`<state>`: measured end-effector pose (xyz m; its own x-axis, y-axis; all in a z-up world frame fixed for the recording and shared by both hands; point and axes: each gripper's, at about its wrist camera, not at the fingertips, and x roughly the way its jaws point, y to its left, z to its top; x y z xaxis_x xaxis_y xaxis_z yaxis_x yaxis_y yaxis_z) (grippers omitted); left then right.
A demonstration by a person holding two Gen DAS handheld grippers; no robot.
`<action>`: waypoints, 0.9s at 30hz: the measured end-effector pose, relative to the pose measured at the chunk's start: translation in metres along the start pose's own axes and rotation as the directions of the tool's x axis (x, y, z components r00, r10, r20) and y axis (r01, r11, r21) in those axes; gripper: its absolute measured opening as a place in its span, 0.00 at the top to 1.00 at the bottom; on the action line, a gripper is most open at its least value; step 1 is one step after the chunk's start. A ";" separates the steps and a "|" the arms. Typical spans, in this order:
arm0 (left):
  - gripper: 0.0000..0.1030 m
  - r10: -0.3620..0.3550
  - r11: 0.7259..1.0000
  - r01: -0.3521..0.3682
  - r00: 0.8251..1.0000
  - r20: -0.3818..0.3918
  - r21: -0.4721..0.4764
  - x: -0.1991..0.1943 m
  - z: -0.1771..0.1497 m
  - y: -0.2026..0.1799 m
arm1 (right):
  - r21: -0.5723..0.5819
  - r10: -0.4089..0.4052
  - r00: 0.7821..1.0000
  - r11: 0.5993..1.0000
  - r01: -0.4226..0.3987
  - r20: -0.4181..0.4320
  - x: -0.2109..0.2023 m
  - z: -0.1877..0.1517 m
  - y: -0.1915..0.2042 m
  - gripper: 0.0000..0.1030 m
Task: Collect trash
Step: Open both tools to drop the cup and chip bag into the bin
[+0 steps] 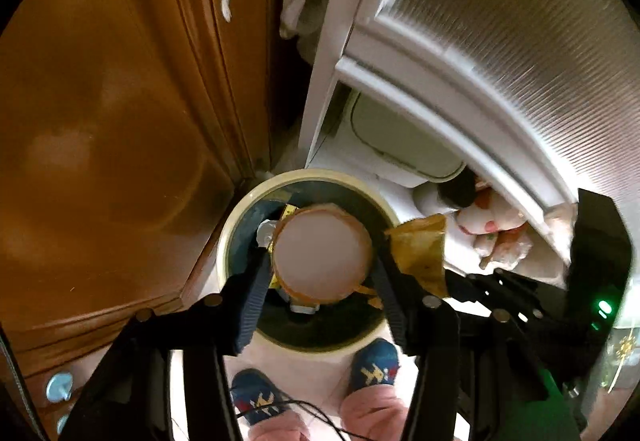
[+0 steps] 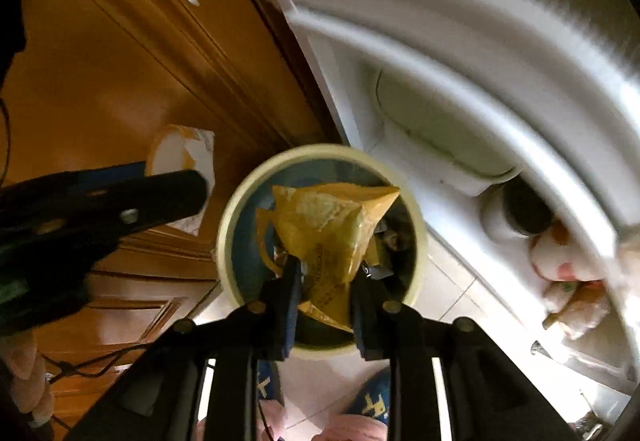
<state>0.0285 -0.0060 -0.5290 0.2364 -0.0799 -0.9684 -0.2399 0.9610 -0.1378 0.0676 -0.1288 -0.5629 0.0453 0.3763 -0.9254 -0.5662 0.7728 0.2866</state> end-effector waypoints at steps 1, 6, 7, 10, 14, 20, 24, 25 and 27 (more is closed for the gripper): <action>0.32 0.005 1.000 -0.005 1.000 0.002 0.004 0.004 0.000 0.003 | 0.004 0.001 1.000 1.000 -0.001 -0.009 0.010 0.000 -0.002 0.65; 0.14 0.020 1.000 -0.020 1.000 -0.006 0.009 0.015 -0.006 0.011 | 0.037 0.001 1.000 0.999 0.000 -0.009 0.031 0.005 -0.009 0.55; 0.13 0.025 1.000 -0.025 1.000 -0.007 0.009 0.016 -0.008 0.013 | 0.043 0.002 1.000 0.999 -0.002 -0.007 0.031 0.005 -0.015 0.55; 0.11 0.028 1.000 -0.028 1.000 -0.008 0.005 0.014 -0.010 0.015 | 0.053 -0.009 1.000 0.999 0.009 0.007 0.030 -0.003 -0.011 0.55; 0.11 0.025 1.000 -0.025 1.000 -0.006 0.008 0.008 -0.008 0.015 | 0.074 -0.025 1.000 0.997 0.024 0.017 0.017 -0.007 -0.007 0.54; 0.09 0.018 1.000 -0.018 1.000 0.002 0.021 -0.025 -0.009 0.006 | 0.123 -0.040 0.998 0.992 0.034 0.046 -0.022 -0.005 -0.007 0.52; 0.08 0.021 0.999 -0.021 1.000 0.002 0.032 -0.055 -0.006 -0.002 | 0.152 -0.064 0.996 0.987 0.054 0.057 -0.056 -0.003 -0.003 0.48; 0.08 0.018 0.999 -0.018 1.000 0.004 0.034 -0.066 -0.004 -0.005 | 0.158 -0.069 0.996 0.986 0.058 0.060 -0.067 -0.002 -0.001 0.48; 0.08 0.016 0.999 -0.017 1.000 0.007 0.040 -0.084 -0.001 -0.010 | 0.166 -0.078 0.995 0.984 0.066 0.067 -0.087 0.000 0.002 0.48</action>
<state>0.0097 -0.0094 -0.4461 0.2391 -0.0623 -0.9690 -0.2061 0.9719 -0.1133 0.0620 -0.1599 -0.4813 0.1448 0.3484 -0.9261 -0.4173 0.8702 0.2621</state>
